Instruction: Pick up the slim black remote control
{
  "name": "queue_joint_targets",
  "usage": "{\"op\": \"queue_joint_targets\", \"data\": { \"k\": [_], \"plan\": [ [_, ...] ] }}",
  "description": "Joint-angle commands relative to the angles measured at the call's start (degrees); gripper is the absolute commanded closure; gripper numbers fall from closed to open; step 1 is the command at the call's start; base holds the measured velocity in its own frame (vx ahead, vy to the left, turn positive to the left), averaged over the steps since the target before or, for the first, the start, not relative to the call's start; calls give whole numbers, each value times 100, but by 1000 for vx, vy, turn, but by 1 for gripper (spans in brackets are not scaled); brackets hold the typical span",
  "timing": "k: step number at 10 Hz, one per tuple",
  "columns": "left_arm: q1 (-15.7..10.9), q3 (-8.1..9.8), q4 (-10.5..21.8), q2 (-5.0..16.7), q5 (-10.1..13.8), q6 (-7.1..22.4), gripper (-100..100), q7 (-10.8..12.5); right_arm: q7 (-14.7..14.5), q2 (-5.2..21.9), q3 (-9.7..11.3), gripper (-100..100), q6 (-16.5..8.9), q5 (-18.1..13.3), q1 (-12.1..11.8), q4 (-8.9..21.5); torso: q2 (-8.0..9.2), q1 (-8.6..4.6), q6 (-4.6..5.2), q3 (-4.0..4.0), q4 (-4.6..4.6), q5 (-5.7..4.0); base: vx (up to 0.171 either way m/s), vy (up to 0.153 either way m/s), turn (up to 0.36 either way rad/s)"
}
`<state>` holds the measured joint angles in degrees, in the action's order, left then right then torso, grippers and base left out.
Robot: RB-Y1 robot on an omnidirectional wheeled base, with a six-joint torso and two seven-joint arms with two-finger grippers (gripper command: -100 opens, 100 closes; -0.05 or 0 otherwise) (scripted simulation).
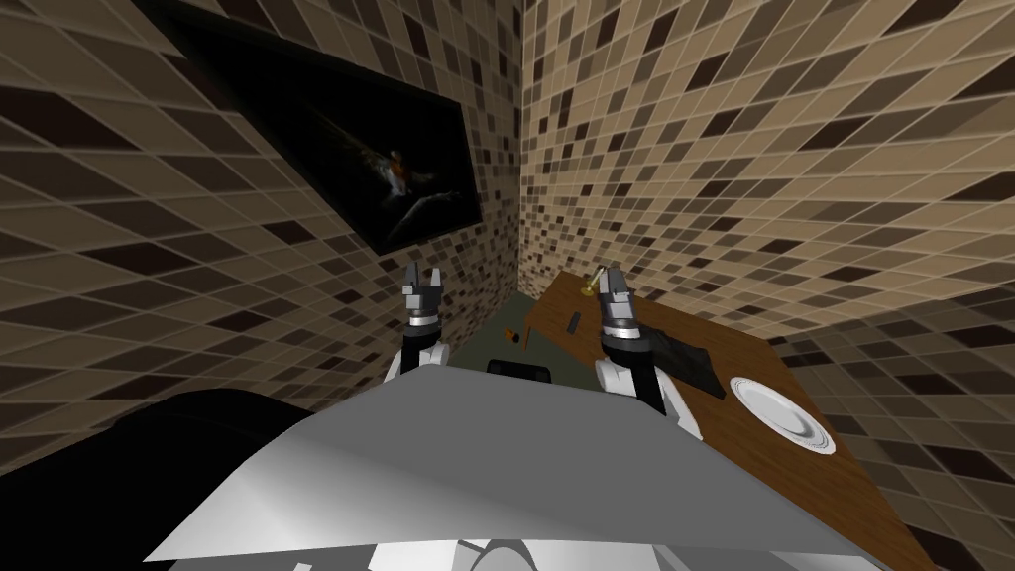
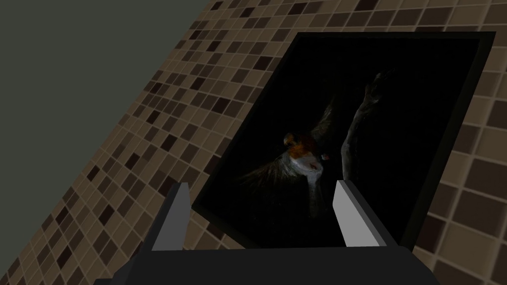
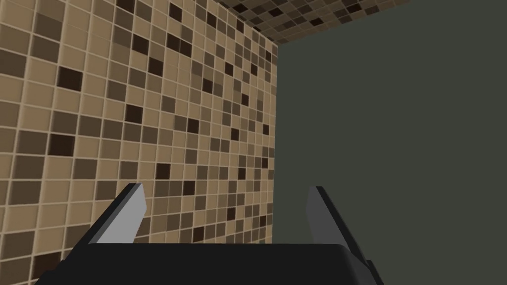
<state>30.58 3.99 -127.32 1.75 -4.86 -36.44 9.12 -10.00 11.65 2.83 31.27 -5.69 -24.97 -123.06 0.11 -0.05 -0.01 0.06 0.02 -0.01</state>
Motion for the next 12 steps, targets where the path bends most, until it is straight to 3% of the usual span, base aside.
{"op": "queue_joint_targets", "data": {
  "k": [1, 6, 8, 9, 11, 12],
  "plan": [
    [0, 0, 0, 0, 0, 0, 0, 0, -238, 201, 183, -100, 175, -166, 125, 286, 0, 0, 0, 0, 0, 0, -50, -11, 80],
    [0, 0, 0, 0, 0, 0, 0, 0, -577, 471, 476, -100, 383, -424, 328, 951, -1, -3, 0, 0, 0, -1, -31, -18, 48],
    [0, 0, 0, 0, 0, 0, 0, 0, -943, 761, 814, -100, 581, -712, 541, 1410, -2, -3, 0, -1, 0, -1, -37, -23, 156],
    [0, 0, 0, 0, 0, 0, 0, 0, -943, 761, 814, -100, 581, -712, 541, 1544, 2, -6, -1, 2, 1, -1, -32, -29, 34],
    [0, 0, 0, 0, 0, 0, 0, 0, -1291, 1084, 1161, -100, 760, -1023, 763, 1999, -4, -7, 0, -2, 0, -1, -27, -29, 149],
    [0, 0, 0, 0, 0, 0, 0, 0, -1323, 1084, 1190, -100, 760, -1023, 763, 2167, -2, -9, 0, -1, 0, -2, -24, -28, 79]
  ]
}}
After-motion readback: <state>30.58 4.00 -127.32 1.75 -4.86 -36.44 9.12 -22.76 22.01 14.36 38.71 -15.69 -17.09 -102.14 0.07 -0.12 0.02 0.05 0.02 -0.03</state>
